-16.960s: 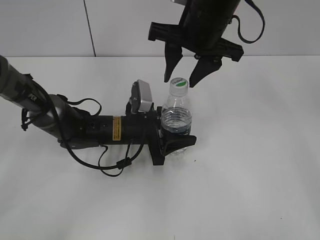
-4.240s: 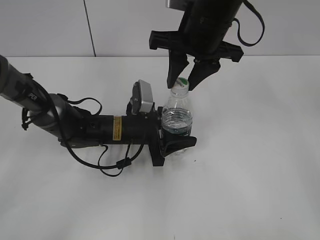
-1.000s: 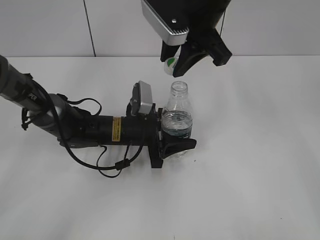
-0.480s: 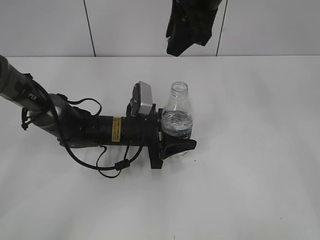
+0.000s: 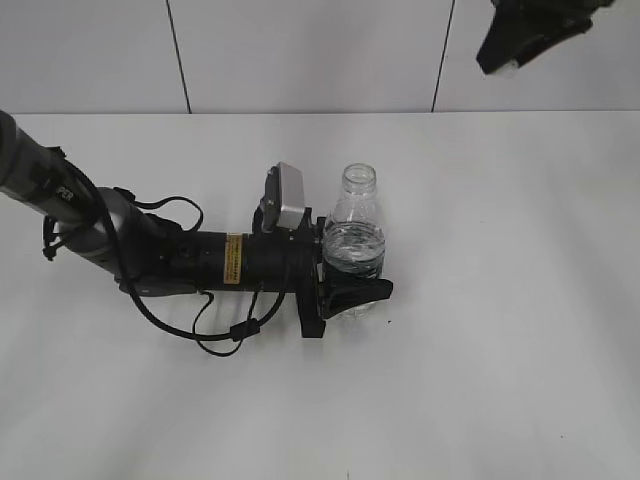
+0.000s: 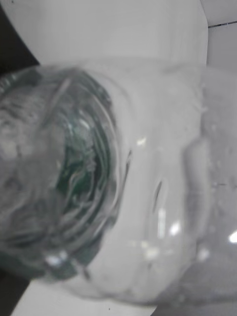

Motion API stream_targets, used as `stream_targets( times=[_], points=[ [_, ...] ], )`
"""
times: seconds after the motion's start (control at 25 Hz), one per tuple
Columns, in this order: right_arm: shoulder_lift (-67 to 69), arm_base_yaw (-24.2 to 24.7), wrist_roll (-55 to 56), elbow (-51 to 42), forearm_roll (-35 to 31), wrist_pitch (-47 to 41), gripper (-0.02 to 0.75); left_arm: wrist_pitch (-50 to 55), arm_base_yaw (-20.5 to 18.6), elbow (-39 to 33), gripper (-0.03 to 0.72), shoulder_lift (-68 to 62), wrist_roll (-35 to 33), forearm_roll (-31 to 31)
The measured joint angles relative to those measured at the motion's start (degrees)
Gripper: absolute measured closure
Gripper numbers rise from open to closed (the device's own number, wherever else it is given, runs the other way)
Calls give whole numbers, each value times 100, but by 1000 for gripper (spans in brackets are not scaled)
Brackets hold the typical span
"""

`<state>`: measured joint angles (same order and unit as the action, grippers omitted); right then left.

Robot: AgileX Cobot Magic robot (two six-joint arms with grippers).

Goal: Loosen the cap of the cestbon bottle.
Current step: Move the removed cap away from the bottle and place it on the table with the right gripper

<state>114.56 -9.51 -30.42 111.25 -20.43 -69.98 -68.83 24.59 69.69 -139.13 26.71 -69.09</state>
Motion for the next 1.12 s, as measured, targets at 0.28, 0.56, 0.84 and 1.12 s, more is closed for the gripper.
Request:
stream_targets(
  times=[0.28, 0.56, 0.84, 1.12],
  points=[
    [0, 363, 1020, -1359, 141, 478, 442, 0, 0, 0, 286, 0, 0, 24],
    [11, 379, 1621, -2854, 691, 1659, 442, 0, 0, 0, 286, 0, 0, 24],
    [129, 379, 1732, -3277, 763, 2557, 442, 0, 0, 0, 286, 0, 0, 29],
    [583, 379, 1745, -3295, 821, 2714, 442, 0, 0, 0, 286, 0, 0, 29]
  ],
)
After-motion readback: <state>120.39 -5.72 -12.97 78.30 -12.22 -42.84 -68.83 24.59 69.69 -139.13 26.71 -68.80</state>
